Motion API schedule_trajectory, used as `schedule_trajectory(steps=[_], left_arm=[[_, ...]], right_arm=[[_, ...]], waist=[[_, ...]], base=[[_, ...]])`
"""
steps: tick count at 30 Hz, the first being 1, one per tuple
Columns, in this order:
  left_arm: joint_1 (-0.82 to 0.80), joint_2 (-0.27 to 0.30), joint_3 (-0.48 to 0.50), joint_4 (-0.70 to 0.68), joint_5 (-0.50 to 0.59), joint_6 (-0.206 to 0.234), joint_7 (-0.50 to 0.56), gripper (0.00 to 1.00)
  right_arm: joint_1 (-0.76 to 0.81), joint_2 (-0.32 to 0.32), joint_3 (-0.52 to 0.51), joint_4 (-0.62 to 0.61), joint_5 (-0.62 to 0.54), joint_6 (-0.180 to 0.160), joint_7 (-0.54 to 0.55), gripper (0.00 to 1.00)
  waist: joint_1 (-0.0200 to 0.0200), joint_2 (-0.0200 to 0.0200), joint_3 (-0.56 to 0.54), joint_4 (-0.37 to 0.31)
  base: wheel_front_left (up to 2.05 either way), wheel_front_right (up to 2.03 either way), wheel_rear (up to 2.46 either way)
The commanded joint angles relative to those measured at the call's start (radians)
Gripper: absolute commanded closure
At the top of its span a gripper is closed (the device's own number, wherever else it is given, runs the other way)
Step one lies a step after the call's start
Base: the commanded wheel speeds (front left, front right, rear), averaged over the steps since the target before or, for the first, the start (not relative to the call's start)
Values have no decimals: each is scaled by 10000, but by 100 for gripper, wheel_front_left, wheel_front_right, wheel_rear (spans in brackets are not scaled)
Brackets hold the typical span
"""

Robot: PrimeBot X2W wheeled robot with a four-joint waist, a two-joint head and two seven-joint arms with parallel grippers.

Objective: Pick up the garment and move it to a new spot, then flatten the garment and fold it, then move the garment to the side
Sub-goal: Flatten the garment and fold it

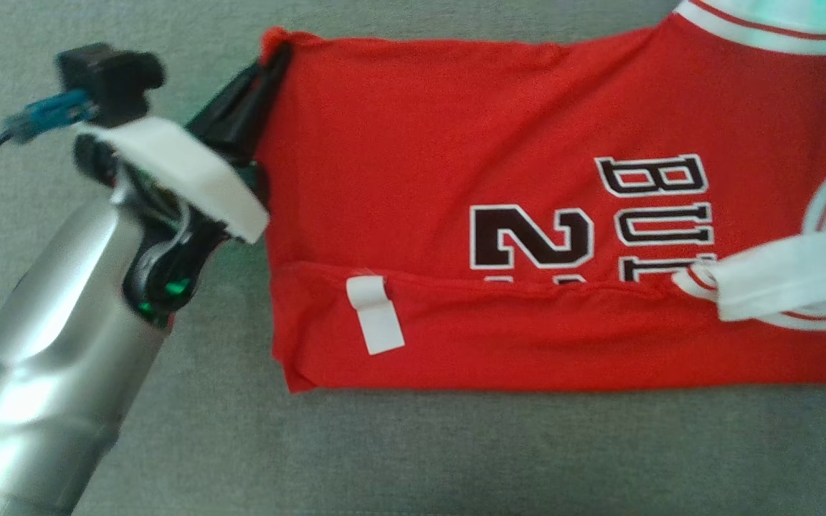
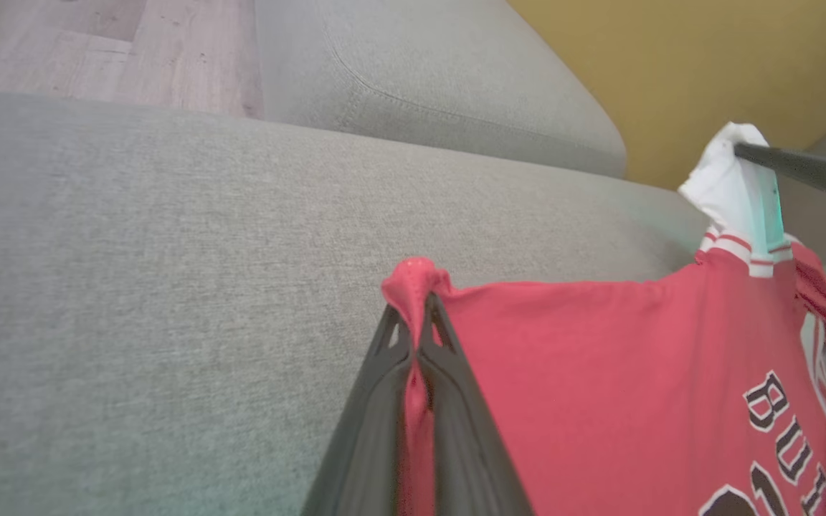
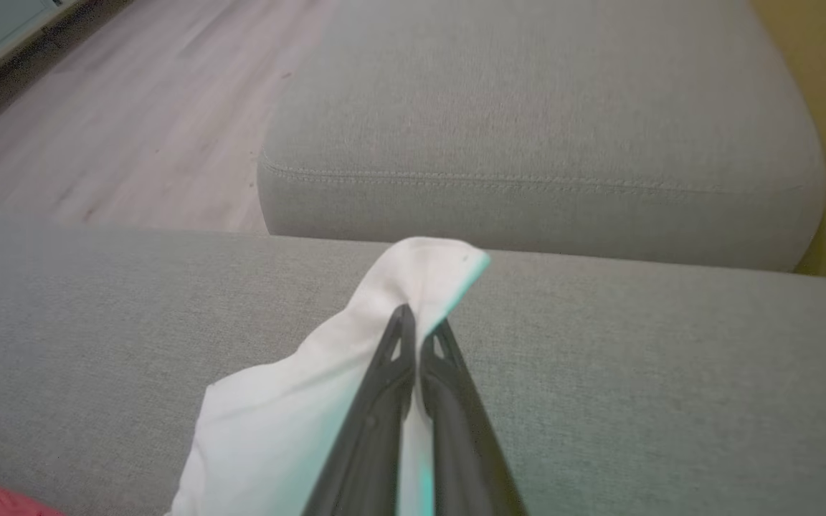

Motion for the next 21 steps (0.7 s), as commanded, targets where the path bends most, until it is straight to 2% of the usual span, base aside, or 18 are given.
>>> schedule_trajectory(steps=[1, 7, 12, 16, 21], left_arm=[[245, 584, 628, -547, -83, 141, -227, 100], [2249, 1226, 933, -2279, -272, 640, -773, 100], [4329, 1764, 1132, -3715, -398, 1359, -1159, 100], [5654, 1927, 1380, -4442, -592, 1855, -1577, 100], [6577, 2042, 1268, -4730, -600, 2125, -1684, 100]], right_arm=[[437, -192, 75, -801, 202, -7, -16, 100], [3277, -670, -108, -3153, 1031, -7, 216, 100], [5712, -517, -459, -4784, 1308, -7, 550, 100], [6902, -383, -620, -5303, 1338, -7, 648, 100], [7572, -392, -384, -5218, 1236, -7, 844, 100]], waist=[[-1, 0, -220, -234], [-1, 0, -869, -713], [-1, 0, -1302, -1147], [-1, 0, -1506, -1341], [-1, 0, -1665, -1443]], base=[[0, 0, 0], [0, 0, 0], [0, 0, 0], [0, 0, 0], [0, 0, 0]])
